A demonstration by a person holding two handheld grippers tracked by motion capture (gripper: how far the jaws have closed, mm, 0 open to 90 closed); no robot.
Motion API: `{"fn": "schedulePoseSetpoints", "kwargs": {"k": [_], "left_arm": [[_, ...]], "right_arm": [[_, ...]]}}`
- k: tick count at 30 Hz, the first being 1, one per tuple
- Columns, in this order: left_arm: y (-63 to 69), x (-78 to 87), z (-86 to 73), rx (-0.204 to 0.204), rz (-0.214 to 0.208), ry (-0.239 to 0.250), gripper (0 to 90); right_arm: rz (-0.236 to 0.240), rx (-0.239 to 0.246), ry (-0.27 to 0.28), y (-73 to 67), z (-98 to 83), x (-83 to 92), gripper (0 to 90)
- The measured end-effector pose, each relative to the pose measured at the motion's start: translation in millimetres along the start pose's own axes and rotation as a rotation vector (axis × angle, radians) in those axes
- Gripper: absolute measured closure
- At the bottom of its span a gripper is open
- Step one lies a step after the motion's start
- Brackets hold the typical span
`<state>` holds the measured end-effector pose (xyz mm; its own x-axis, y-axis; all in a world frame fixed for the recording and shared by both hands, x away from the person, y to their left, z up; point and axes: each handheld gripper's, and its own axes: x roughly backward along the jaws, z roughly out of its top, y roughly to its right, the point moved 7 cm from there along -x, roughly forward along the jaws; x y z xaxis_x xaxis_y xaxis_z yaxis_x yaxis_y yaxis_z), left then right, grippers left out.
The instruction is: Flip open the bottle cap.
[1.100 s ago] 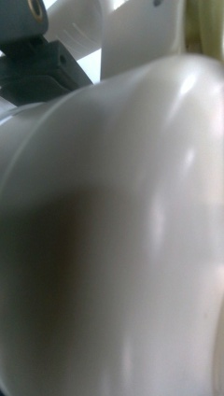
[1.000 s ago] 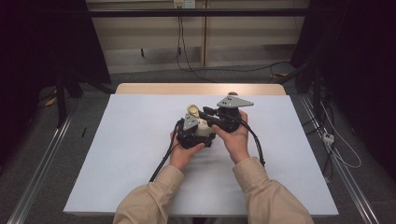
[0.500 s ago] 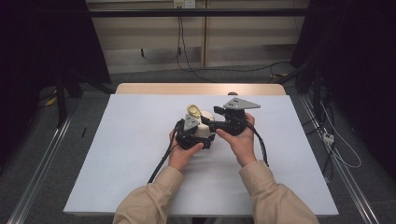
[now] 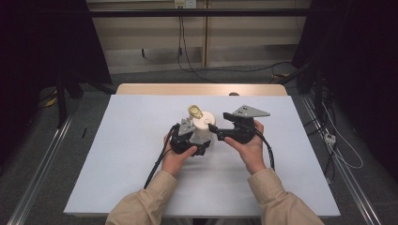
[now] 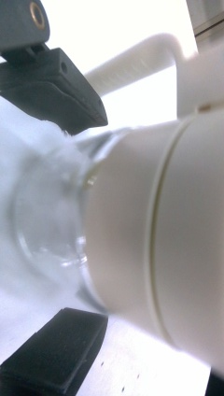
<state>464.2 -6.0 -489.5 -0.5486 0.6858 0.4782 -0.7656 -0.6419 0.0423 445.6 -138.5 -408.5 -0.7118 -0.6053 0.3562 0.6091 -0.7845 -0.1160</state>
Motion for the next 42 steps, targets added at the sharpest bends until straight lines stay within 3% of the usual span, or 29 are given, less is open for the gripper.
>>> {"fn": "schedulePoseSetpoints", "kwargs": {"k": [2,17,42], "left_arm": [[-0.2,5.5,-0.8,0.009,-0.015,0.005,5.5],[-7.2,51.0,-5.8,0.011,-0.018,0.02,5.5],[-42.0,121.1,-36.1,0.073,0.022,0.039,6.4]], "right_arm": [[-0.005,0.002,-0.005,1.0,-3.3,2.5,20.8],[-0.01,-0.003,0.005,1.5,-21.4,28.4,16.0],[-0.027,-0.03,0.0,5.1,-63.3,64.7,12.0]]}}
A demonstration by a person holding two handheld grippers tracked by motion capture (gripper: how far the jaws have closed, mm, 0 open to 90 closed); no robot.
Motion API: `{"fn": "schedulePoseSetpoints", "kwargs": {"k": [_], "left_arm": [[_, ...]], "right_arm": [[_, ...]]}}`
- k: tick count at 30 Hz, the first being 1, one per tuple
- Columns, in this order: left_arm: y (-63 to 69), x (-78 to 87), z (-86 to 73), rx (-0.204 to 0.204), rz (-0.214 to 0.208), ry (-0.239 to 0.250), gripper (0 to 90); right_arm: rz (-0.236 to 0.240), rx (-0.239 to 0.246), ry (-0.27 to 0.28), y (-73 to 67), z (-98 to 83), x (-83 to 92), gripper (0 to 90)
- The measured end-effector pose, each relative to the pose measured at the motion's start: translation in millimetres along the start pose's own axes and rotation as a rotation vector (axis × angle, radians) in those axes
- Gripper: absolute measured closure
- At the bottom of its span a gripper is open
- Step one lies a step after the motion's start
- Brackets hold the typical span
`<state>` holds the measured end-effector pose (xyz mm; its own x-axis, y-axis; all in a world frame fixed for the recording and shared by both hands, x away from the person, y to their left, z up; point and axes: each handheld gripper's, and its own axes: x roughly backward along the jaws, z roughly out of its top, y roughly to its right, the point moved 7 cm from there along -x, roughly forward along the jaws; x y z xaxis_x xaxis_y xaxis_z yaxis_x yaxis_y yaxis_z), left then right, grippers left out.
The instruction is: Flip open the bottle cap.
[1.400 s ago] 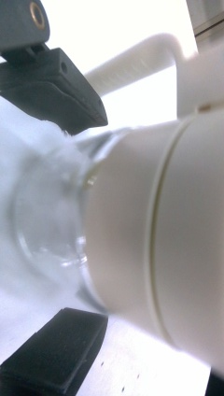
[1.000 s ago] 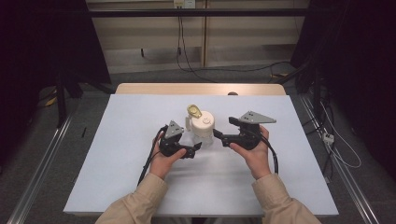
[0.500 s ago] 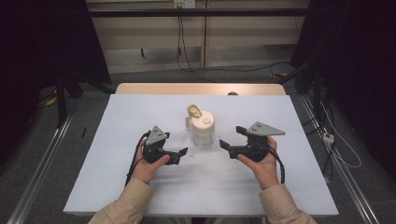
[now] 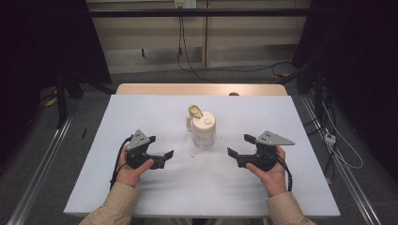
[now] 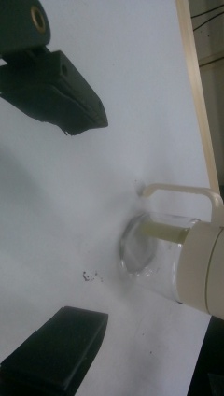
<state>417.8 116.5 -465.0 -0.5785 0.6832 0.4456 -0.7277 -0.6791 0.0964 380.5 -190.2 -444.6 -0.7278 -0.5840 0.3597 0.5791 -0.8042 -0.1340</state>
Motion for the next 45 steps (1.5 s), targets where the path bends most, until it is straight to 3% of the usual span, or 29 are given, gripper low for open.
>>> {"fn": "schedulePoseSetpoints", "kwargs": {"k": [3,16,27,38,45], "left_arm": [[-2.9,5.5,-2.4,0.012,0.008,0.006,6.4],[-6.7,21.3,-7.4,-0.002,0.007,0.018,6.4],[-13.7,33.9,-13.0,0.03,0.021,0.037,6.1],[-14.8,47.3,-21.6,0.032,0.012,0.037,5.9],[-16.9,53.9,-24.5,0.036,0.025,0.037,5.7]], "right_arm": [[-0.006,-0.003,0.002,1.1,-2.8,3.4,11.9],[-0.028,0.0,0.001,5.3,-17.3,22.5,11.0],[-0.04,-0.011,-0.003,9.7,-30.8,34.3,10.3],[-0.072,0.0,0.02,16.5,-38.6,52.7,10.2],[-0.079,0.016,-0.008,17.0,-45.2,56.8,10.1]]}}
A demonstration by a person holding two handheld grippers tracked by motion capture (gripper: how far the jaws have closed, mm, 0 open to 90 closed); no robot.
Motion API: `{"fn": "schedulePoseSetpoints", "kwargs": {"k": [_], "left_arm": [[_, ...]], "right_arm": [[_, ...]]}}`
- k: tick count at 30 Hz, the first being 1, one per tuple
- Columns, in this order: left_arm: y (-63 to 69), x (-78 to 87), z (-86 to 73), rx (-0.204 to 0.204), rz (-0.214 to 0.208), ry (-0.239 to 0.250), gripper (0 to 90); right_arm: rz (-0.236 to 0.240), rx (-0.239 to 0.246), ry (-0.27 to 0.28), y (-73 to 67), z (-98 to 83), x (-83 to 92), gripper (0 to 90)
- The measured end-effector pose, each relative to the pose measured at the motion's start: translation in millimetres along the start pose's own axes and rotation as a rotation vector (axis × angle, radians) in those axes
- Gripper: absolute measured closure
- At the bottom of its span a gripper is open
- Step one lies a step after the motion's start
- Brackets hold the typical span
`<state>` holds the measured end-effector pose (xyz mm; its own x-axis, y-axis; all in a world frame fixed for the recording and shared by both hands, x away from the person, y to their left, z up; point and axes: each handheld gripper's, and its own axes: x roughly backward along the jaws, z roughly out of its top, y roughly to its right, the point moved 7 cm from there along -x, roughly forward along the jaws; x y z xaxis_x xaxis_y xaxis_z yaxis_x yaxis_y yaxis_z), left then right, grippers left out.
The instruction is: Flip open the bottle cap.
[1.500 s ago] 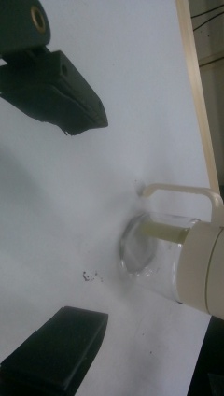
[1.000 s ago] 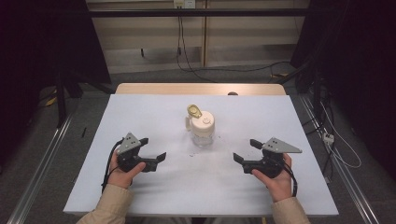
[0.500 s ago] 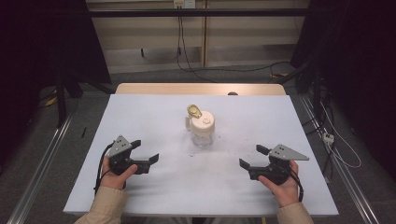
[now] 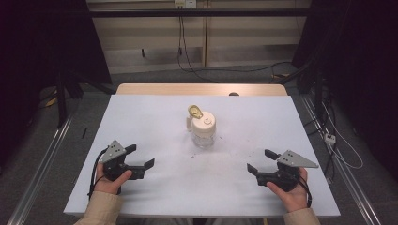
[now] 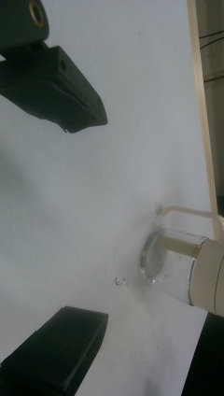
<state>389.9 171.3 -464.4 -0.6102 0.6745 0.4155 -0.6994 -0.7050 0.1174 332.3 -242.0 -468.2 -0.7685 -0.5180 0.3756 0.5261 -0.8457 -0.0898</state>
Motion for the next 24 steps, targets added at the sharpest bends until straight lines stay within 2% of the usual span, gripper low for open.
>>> {"fn": "schedulePoseSetpoints", "kwargs": {"k": [15,19,22,24], "left_arm": [[-7.3,10.2,-4.3,0.017,0.011,0.005,5.7],[-9.3,12.8,-2.8,0.039,0.016,0.021,5.7],[-8.8,11.9,-3.6,0.025,0.017,0.009,5.7],[-8.2,11.3,-3.6,0.032,0.012,0.012,5.7]], "right_arm": [[-0.013,-0.007,-0.006,4.8,-5.5,5.4,10.1],[-0.009,-0.006,-0.007,4.9,-6.7,5.1,10.1],[-0.008,0.001,-0.009,4.0,-6.8,4.4,10.1],[-0.005,0.002,-0.008,3.7,-6.7,3.8,10.0]]}}
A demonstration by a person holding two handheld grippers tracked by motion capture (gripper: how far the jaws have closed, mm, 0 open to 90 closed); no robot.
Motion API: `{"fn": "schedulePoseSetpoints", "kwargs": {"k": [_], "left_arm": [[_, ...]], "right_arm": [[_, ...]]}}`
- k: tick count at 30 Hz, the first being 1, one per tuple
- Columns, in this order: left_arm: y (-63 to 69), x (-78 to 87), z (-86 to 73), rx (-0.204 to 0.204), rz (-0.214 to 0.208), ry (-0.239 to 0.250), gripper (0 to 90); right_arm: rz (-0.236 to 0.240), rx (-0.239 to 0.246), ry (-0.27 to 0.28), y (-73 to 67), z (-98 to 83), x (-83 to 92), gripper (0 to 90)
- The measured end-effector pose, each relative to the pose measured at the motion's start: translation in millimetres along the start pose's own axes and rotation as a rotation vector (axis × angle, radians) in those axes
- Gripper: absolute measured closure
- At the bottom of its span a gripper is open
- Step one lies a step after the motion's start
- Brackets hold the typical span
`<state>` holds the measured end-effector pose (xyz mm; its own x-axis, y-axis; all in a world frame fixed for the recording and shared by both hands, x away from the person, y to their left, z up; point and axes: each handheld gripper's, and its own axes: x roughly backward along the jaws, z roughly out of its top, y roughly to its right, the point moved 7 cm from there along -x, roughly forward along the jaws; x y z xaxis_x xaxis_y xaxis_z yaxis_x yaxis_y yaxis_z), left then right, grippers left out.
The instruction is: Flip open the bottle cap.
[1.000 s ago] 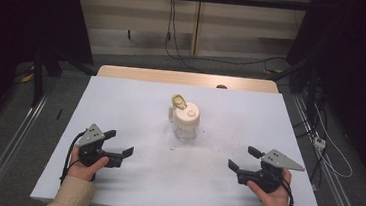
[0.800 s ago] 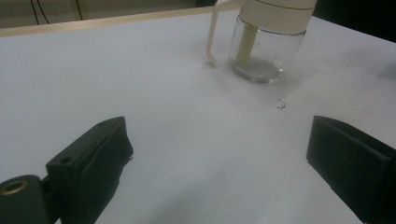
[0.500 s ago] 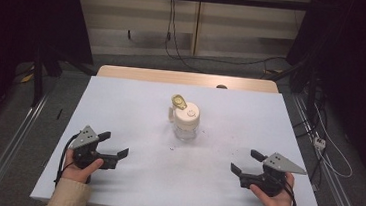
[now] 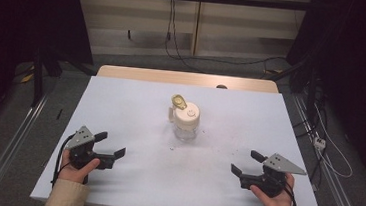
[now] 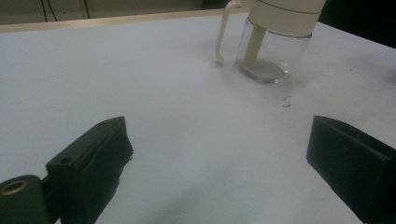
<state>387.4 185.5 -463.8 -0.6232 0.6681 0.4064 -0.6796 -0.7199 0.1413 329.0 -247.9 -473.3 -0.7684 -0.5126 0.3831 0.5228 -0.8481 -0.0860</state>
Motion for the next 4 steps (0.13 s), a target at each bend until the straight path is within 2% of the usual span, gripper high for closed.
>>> {"fn": "schedulePoseSetpoints", "kwargs": {"k": [4], "left_arm": [[0.1,-1.3,-0.2,-0.006,-0.001,-0.005,5.7]], "right_arm": [[0.0,0.006,-0.01,0.1,-1.2,-2.3,9.9]]}}
